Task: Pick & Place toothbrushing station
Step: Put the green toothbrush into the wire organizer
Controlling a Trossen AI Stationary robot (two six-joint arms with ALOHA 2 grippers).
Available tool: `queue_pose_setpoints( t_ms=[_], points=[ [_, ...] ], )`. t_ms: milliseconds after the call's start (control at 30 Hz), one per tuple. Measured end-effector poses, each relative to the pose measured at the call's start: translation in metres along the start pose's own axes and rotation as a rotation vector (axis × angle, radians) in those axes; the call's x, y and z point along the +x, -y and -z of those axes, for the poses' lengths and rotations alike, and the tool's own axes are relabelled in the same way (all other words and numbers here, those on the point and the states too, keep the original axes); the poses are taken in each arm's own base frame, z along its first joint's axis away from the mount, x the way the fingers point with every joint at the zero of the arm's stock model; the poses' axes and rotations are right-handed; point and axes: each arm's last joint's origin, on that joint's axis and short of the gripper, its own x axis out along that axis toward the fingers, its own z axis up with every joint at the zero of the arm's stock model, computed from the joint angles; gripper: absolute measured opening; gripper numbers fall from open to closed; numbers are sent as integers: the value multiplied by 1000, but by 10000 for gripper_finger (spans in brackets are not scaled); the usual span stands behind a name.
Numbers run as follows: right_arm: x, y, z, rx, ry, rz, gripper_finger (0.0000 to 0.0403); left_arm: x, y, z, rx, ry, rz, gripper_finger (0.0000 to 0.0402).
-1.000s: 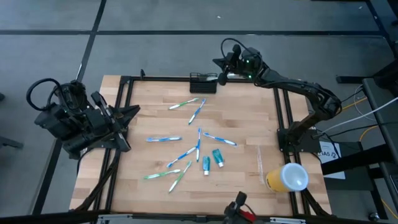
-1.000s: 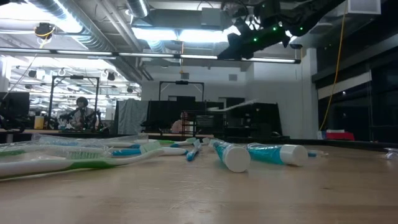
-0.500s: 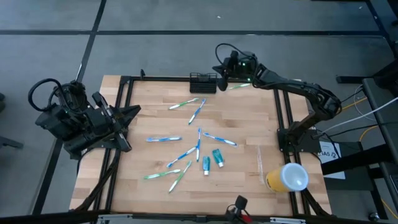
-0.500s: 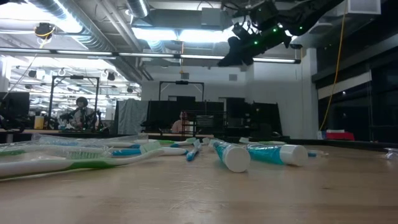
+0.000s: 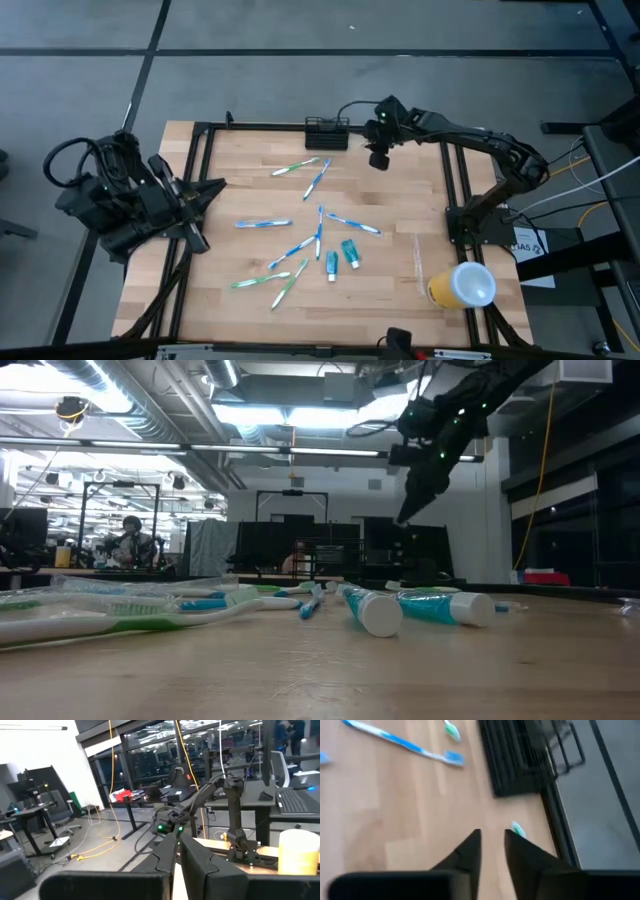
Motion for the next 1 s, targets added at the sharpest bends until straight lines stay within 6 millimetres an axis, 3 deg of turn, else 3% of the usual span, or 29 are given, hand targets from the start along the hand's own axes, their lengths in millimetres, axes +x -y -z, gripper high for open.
queue_pose_setpoints(
  t_ms=[167, 367, 633, 1000],
  points=[
    [23, 5, 11, 27, -101, -20, 162, 0, 9, 3, 23, 0, 0, 20],
    [50, 2, 16, -134, -174, -27, 192, 0, 22, 7, 22, 0, 0, 20],
    [69, 7, 21, -231, -219, -1, 179, 0, 34, 11, -27, 0, 0, 20],
    [86, 14, 18, -231, -153, 45, 135, 0, 34, 10, -75, 0, -1, 20]
  ],
)
